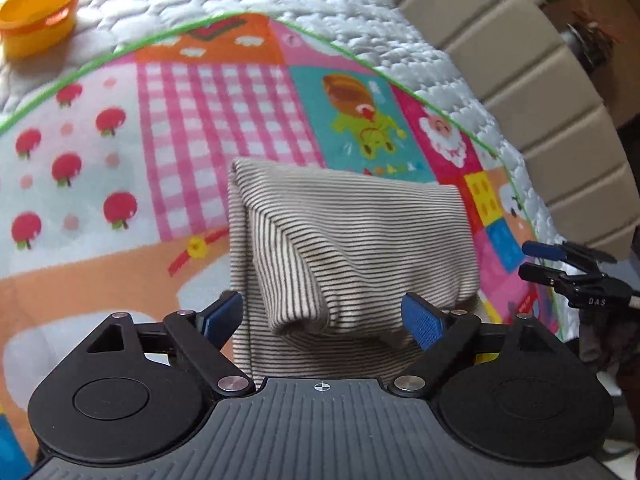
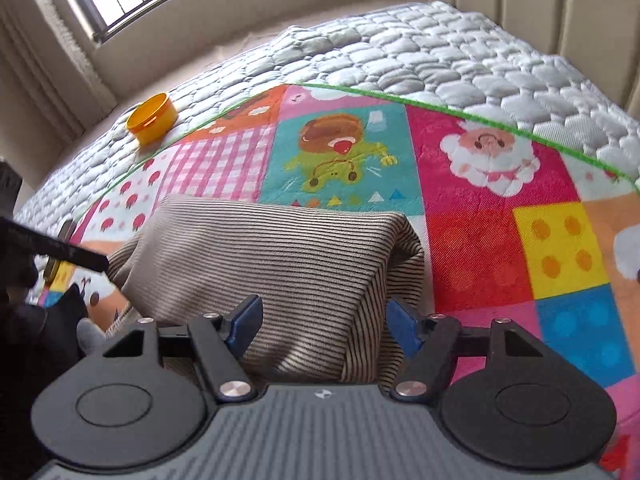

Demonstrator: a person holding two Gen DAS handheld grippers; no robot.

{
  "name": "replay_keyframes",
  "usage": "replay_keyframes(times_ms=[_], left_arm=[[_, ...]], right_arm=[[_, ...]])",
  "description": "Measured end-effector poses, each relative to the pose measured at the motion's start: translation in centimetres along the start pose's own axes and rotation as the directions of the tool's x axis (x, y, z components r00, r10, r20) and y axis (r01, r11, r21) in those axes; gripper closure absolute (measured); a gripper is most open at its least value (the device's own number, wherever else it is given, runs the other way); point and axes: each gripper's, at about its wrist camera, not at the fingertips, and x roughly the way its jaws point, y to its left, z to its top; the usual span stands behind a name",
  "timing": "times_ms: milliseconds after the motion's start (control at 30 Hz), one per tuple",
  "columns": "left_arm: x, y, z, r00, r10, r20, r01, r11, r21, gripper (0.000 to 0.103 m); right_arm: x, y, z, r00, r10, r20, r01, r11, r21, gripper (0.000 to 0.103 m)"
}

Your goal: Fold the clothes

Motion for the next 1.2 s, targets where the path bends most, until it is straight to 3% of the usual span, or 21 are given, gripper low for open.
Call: replay_keyframes(times_ms=[100,167,233,333,433,533,600,667,733,800,867,933,1000,1133,1200], left_arm=[[3.3,0.9,-0.1,0.997,-0.019,-0.070,0.014,0.997,-0.073,0.014],[4.1,1.1,-0.5,0.993,-0.044,-0.107,0.031,0.992,-0.120,0.014],[3.5,1.4,-1.2,0.989,-0.072,-0.126,0.051,0.985,-0.165,0.015],[1.3,1.7,-2.4,0.980,-0.177,-0.095,0.154,0.965,-0.212,0.010],[2.0,2.0,-2.4,0.965,-0.257,-0.052,0.230,0.923,-0.308,0.008],[5.2,2.1,-1.8,0.951,-0.310,-0.004,0.283,0.871,-0.401,0.008],[7.6,2.2,-1.1,0.961,-0.276,0.013,0.251,0.852,-0.459,0.010],[8.1,1.9,0.4,0.976,-0.214,0.040,0.209,0.868,-0.451,0.014],[5.9,0.5,2.3,0.980,-0.165,0.113,0.193,0.926,-0.324,0.025],[2.3,-1.2,3.8,0.967,-0.124,0.221,0.162,0.974,-0.161,0.026],[-1.3,-2.7,4.9,0.943,-0.088,0.319,0.110,0.993,-0.050,0.021],[-4.1,-3.3,5.2,0.923,-0.056,0.380,0.062,0.998,-0.004,0.013],[-5.3,-3.3,5.2,0.922,-0.055,0.383,0.058,0.998,0.004,0.010],[-3.4,-1.1,3.6,0.962,-0.160,0.222,0.193,0.972,-0.136,0.008],[-1.0,0.5,2.0,0.956,-0.258,0.141,0.286,0.926,-0.247,0.008]], right_arm=[[3.8,-0.3,-0.3,0.998,0.003,-0.055,0.000,0.999,0.052,0.034],[4.7,-0.1,-0.6,0.998,-0.006,-0.058,0.007,1.000,0.018,0.033],[5.0,0.0,-1.0,0.999,-0.010,-0.045,0.009,1.000,-0.014,0.031],[4.7,-0.6,-1.6,1.000,0.014,-0.002,-0.014,1.000,-0.027,0.030],[5.2,-1.6,-1.6,1.000,0.008,-0.013,-0.007,1.000,0.029,0.026],[5.1,-1.5,-1.8,1.000,-0.013,-0.019,0.013,0.999,0.032,0.026],[5.2,-1.2,-2.1,0.999,-0.021,-0.025,0.021,1.000,0.013,0.026],[5.3,-0.9,-2.3,0.999,-0.027,-0.031,0.027,1.000,-0.006,0.026],[5.5,-0.7,-2.5,0.999,-0.033,-0.038,0.032,0.999,-0.025,0.026],[5.6,-0.5,-2.5,0.999,-0.035,-0.038,0.034,0.999,-0.035,0.025],[5.8,-0.4,-2.5,0.998,-0.044,-0.046,0.042,0.998,-0.044,0.025],[5.6,-0.3,-2.5,0.998,-0.047,-0.038,0.045,0.998,-0.051,0.025],[5.2,-0.1,-2.5,0.998,-0.049,-0.027,0.047,0.997,-0.058,0.025],[2.8,-0.5,-1.8,0.997,0.005,0.082,-0.005,1.000,-0.002,0.025],[1.9,-1.0,-1.6,0.991,0.043,0.127,-0.050,0.997,0.058,0.025]])
